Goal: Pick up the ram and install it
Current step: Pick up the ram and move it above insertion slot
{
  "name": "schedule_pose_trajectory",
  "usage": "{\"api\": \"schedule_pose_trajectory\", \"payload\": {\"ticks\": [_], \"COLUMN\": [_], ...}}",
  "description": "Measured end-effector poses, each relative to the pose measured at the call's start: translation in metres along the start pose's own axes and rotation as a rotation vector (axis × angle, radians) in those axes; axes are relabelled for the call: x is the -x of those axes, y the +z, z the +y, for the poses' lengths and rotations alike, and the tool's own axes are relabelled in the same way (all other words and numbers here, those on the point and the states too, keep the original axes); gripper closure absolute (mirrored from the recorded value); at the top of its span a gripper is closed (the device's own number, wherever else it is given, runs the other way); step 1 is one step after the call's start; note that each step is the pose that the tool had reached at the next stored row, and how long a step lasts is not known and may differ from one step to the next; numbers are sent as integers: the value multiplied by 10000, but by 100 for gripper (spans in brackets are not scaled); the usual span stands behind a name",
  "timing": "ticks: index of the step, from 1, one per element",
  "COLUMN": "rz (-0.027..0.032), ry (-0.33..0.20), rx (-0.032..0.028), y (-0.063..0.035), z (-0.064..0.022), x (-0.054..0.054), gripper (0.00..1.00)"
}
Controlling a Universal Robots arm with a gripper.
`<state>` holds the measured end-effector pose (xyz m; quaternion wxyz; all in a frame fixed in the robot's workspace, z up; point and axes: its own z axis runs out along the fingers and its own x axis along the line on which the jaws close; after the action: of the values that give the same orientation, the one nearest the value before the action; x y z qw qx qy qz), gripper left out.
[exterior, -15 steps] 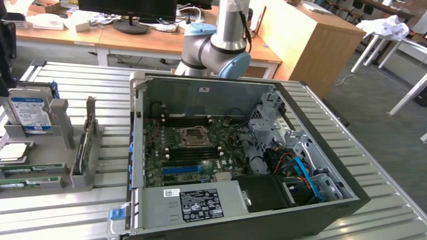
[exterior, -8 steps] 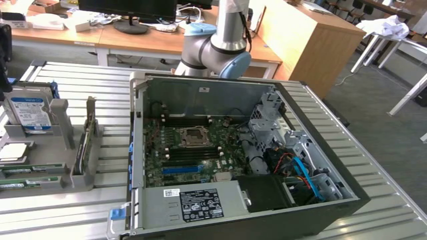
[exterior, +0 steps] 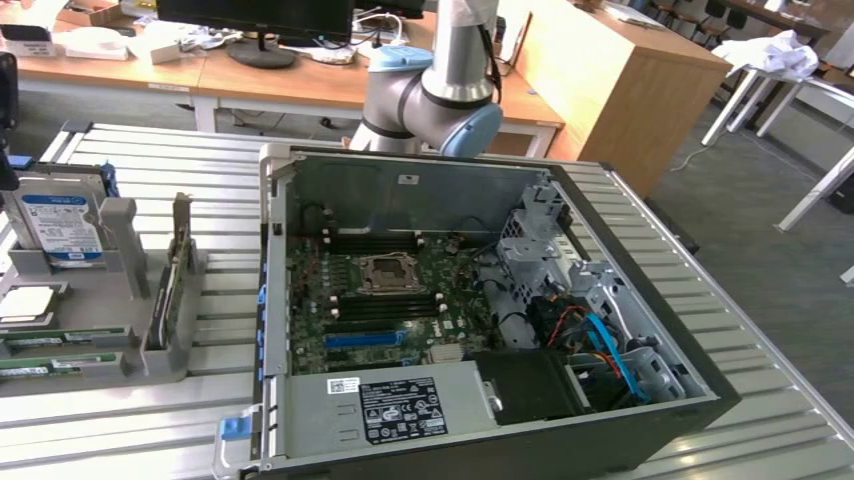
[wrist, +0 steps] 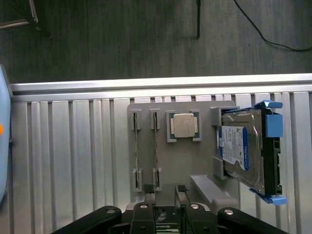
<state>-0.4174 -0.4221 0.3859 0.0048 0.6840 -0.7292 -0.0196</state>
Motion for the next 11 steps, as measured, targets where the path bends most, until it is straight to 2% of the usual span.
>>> {"api": "schedule_pose_trajectory", "payload": {"ticks": [7,11], "rz": [0,0], "ry": [0,0], "rx": [-1,-1], "y": [-1,-1], "z": [2,2], "x": [-84,-91], "gripper": [70,70]}}
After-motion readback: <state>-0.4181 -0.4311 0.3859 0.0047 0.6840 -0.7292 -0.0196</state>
